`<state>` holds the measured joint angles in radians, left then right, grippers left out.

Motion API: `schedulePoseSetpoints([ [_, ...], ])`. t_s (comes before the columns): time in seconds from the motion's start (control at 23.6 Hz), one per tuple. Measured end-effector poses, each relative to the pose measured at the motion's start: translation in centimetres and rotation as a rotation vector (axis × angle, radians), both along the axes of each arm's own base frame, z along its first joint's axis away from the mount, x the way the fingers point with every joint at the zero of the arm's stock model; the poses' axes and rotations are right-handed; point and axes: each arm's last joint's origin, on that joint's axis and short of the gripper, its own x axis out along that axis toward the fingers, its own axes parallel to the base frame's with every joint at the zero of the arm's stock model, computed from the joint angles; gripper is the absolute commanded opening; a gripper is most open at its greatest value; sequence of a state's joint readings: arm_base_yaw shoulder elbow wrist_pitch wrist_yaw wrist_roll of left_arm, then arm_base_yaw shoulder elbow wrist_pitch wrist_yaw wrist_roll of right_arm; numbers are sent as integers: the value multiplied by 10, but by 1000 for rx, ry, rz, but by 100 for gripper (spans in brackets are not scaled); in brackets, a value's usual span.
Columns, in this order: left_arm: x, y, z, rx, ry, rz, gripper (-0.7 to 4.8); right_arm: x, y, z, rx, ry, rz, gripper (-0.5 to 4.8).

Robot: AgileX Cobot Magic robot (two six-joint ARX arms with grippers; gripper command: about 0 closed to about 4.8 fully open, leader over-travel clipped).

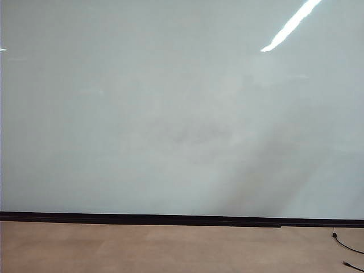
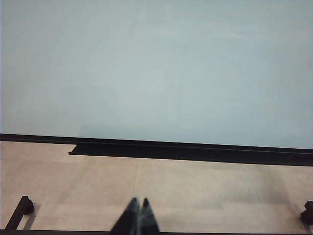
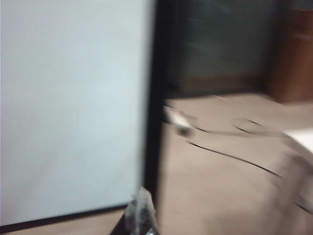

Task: Pick up the pen on the shelf to the right of the whiteboard and write the letter Z.

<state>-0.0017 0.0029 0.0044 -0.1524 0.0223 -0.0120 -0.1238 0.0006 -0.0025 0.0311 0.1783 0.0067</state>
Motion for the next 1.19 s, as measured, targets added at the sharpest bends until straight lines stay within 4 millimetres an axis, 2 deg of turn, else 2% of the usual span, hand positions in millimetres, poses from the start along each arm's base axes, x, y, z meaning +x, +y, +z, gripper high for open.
schedulePoseSetpoints([
  [0.13,0,0,0,0,0,0,-5,-2,-5,-6,7,63,-176,-8],
  [0.3,0,0,0,0,0,0,-4,-2,-5,-7,8,74,-180,-4],
  [0.34,0,0,0,0,0,0,-5,-2,-5,-7,8,73,-168,15],
  [0.38,0,0,0,0,0,0,-5,-2,-4,-7,8,74,-161,46],
  [0.42,0,0,0,0,0,0,-5,-2,-4,-7,8,74,-158,131],
  [0.47,0,0,0,0,0,0,-5,-2,-4,-7,7,74,-151,185],
  [0.63,0,0,0,0,0,0,-4,-1,-4,-7,8,74,-135,332],
  [0.72,0,0,0,0,0,0,-4,-1,-4,-7,8,74,-135,372],
  [1.19,0,0,0,0,0,0,-5,-1,-4,-7,8,74,-135,374],
])
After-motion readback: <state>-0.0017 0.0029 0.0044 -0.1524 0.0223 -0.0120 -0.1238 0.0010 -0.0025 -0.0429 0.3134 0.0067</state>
